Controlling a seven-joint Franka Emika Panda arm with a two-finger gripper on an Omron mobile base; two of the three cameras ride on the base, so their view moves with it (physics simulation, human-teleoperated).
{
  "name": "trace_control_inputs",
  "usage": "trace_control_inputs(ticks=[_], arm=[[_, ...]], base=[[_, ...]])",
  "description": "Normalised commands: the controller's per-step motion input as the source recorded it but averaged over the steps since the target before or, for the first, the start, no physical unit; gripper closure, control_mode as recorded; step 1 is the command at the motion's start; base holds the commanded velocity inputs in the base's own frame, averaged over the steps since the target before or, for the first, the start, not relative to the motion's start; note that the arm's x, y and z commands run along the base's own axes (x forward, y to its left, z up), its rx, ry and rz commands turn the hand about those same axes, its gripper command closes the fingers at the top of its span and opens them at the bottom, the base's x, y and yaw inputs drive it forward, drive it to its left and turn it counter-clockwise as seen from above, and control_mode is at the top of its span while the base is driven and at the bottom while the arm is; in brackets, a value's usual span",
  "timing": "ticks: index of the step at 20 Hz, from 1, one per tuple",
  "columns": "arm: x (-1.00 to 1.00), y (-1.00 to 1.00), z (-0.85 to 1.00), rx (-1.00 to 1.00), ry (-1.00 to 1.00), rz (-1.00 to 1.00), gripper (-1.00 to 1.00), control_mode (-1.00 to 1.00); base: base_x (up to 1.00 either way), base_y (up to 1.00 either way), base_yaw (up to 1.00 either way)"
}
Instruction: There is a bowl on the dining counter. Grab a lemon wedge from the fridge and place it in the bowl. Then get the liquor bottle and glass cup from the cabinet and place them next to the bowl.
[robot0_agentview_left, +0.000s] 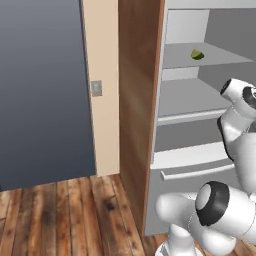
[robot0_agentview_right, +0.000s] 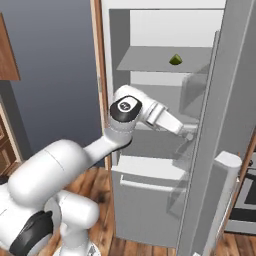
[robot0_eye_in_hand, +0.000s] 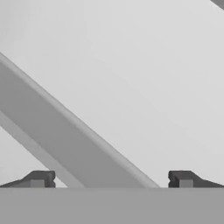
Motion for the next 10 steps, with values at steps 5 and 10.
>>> trace_control_inputs(ticks=[5,10], arm=[[-0.8,-0.37,0.39,0.07,-0.22,0.11,-1.0,-1.0],[-0.52,0.71,0.78,0.1,-0.25,0.36,-1.0,-1.0]], base=[[0.0,0.0,0.0],[0.0,0.0,0.0]])
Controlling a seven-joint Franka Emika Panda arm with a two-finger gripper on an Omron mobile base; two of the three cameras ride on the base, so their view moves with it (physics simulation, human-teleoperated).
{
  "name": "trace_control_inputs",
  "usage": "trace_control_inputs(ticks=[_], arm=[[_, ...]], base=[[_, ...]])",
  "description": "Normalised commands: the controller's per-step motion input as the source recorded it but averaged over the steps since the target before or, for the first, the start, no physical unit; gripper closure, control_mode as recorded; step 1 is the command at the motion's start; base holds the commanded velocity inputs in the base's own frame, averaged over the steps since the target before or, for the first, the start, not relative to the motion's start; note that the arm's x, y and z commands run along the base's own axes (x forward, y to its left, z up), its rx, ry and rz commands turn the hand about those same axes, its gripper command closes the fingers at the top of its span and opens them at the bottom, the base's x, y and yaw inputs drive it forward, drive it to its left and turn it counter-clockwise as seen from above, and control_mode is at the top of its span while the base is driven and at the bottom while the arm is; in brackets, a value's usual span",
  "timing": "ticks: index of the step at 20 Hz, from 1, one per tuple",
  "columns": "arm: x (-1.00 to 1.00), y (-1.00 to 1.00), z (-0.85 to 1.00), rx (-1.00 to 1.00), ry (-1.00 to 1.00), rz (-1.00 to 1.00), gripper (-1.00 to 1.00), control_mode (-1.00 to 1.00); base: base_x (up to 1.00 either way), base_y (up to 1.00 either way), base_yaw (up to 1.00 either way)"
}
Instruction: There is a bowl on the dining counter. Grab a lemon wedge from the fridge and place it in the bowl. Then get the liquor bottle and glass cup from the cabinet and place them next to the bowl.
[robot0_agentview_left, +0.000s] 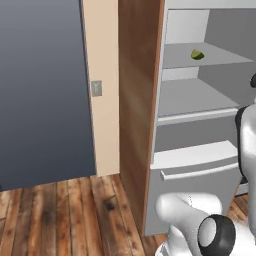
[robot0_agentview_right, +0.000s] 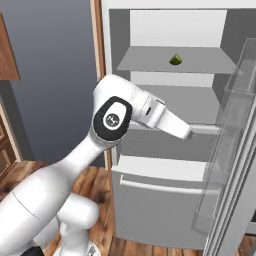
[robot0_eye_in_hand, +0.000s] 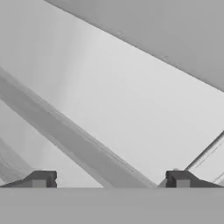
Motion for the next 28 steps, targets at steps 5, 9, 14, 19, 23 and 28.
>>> trace_control_inputs(ticks=[5,9,14,19,23,28], arm=[[-0.24,1.0,0.75,0.07,-0.06,0.41,-1.0,-1.0],[0.0,1.0,0.49,0.1,0.0,0.42,-1.0,-1.0],[0.0,0.97,0.07,0.19,0.0,0.47,-1.0,-1.0],[0.0,0.87,-0.21,0.22,-0.08,0.47,-1.0,-1.0],[0.0,0.88,-0.31,0.17,-0.13,0.34,-1.0,-1.0],[0.0,0.57,-0.02,0.02,-0.04,0.15,-1.0,-1.0]], base=[[0.0,0.0,0.0],[0.0,0.0,0.0],[0.0,0.0,0.0],[0.0,0.0,0.0],[0.0,0.0,0.0],[0.0,0.0,0.0]])
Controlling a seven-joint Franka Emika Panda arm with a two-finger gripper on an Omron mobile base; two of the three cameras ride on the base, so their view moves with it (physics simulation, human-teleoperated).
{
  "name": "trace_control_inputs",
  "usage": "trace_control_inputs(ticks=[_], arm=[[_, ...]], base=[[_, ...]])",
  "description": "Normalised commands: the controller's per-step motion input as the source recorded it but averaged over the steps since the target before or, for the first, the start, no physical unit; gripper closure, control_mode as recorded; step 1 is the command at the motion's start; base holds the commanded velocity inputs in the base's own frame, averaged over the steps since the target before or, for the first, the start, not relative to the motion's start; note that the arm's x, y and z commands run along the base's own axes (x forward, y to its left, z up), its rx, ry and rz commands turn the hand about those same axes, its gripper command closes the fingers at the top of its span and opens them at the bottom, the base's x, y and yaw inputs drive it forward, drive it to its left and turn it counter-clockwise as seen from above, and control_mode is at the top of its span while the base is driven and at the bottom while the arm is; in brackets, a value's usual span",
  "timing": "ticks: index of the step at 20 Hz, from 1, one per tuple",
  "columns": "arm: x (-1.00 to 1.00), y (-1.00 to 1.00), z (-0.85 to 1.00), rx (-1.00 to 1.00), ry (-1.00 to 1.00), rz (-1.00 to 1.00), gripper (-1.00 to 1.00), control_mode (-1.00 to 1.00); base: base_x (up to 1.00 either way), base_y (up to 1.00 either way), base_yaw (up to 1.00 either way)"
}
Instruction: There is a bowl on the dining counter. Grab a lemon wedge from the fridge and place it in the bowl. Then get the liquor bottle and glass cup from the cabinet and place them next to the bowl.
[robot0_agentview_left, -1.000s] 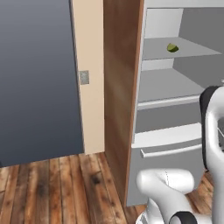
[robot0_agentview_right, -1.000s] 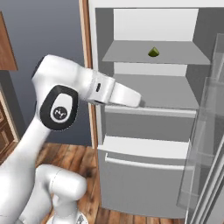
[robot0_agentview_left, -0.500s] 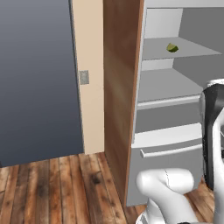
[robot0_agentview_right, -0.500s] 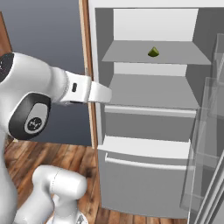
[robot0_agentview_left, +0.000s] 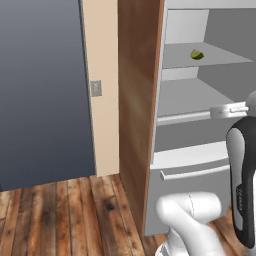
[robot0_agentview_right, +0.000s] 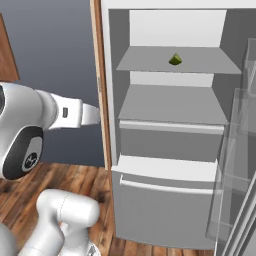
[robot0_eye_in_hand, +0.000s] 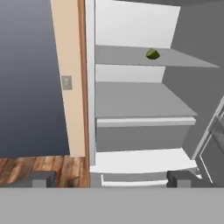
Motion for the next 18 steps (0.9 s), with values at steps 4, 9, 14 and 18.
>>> trace_control_inputs(ticks=[4,9,14,18], arm=[[0.0,0.15,0.0,0.0,0.04,0.02,-1.0,-1.0],[0.0,-0.05,0.0,0.0,0.01,0.0,-1.0,-1.0],[0.0,-0.29,0.0,0.0,0.0,-0.01,-1.0,1.0],[0.0,0.0,0.0,0.0,0.0,0.0,-1.0,1.0]], base=[[0.0,0.0,0.0],[0.0,0.0,0.0],[-0.01,-0.33,-0.01],[0.0,-1.0,-0.01]])
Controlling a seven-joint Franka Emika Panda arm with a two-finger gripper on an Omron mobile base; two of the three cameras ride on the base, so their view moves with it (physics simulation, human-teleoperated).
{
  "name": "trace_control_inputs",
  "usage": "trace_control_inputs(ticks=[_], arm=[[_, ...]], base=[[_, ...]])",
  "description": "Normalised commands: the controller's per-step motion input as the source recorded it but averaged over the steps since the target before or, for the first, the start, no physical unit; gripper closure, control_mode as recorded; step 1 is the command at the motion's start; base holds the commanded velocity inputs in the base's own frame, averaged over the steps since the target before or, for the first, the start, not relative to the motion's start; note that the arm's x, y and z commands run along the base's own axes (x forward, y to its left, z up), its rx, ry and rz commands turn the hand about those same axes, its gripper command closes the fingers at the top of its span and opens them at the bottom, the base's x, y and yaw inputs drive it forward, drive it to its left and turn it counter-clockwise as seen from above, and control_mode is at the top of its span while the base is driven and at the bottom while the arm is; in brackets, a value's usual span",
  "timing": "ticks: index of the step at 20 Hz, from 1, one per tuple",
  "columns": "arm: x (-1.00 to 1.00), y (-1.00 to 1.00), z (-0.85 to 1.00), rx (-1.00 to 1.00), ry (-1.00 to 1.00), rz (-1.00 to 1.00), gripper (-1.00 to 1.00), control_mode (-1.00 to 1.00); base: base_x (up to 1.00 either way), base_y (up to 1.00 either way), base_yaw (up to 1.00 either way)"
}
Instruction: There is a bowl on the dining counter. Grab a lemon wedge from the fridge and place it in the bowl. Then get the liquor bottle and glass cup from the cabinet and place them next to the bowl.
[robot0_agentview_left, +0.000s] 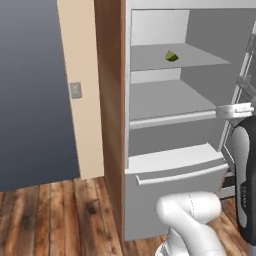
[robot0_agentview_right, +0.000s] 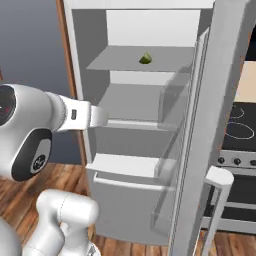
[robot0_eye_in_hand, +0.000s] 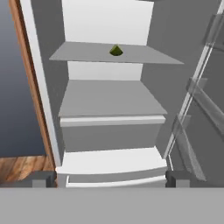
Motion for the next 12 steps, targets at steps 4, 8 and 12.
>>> trace_control_inputs(ticks=[4,8,12], arm=[[0.0,0.0,0.0,0.0,0.0,0.0,-1.0,1.0],[0.0,0.0,0.0,0.0,0.0,0.0,-1.0,1.0],[0.0,0.0,0.0,0.0,0.0,0.0,-1.0,1.0]], base=[[0.22,-0.75,0.0],[0.49,-0.02,0.0],[0.52,0.32,0.0]])
